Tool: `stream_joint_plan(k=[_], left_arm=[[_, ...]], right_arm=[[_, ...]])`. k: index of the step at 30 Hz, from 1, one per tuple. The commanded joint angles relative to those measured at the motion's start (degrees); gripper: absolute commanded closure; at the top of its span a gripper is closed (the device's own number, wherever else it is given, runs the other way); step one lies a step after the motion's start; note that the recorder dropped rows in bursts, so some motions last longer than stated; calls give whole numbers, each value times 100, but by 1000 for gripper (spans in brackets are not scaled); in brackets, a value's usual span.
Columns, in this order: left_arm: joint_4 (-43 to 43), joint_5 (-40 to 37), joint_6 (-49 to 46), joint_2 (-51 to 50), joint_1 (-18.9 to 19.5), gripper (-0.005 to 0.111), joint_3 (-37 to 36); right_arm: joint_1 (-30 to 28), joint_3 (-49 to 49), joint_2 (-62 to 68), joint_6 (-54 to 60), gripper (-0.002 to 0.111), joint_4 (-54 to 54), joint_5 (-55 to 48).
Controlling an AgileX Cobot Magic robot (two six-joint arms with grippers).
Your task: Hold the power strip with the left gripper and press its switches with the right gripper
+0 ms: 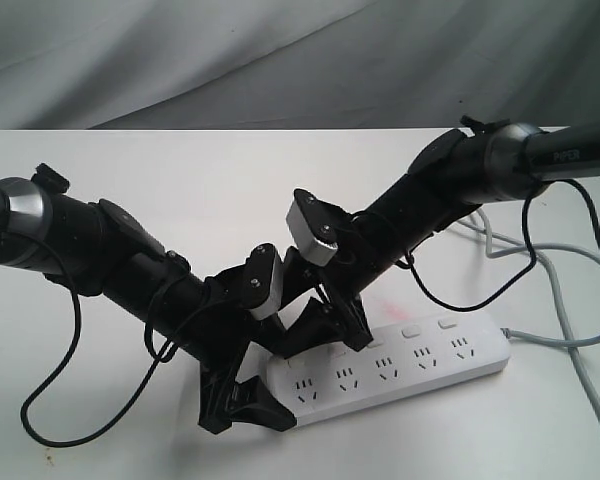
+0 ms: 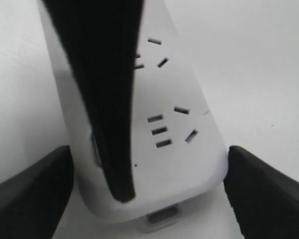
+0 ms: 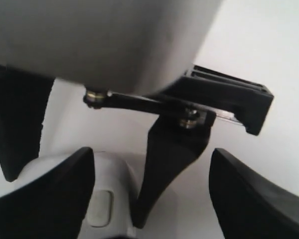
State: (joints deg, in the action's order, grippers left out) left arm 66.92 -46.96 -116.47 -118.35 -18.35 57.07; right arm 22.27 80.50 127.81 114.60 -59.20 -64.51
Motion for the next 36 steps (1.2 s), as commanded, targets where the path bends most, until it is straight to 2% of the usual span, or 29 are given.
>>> stream_joint_plan(k=[1, 19, 25, 36], left_arm=[[-27, 197, -57, 22, -33, 77, -20], [-27, 197, -57, 22, -33, 77, -20], [-27, 197, -57, 22, -33, 77, -20], [-27, 197, -57, 22, -33, 77, -20]], right_arm=[[47, -7, -11, 38, 47, 30, 259], [47, -74, 143, -77, 47, 255, 391], [47, -74, 143, -269, 47, 754, 687], [47, -74, 143, -385, 47, 981, 728]])
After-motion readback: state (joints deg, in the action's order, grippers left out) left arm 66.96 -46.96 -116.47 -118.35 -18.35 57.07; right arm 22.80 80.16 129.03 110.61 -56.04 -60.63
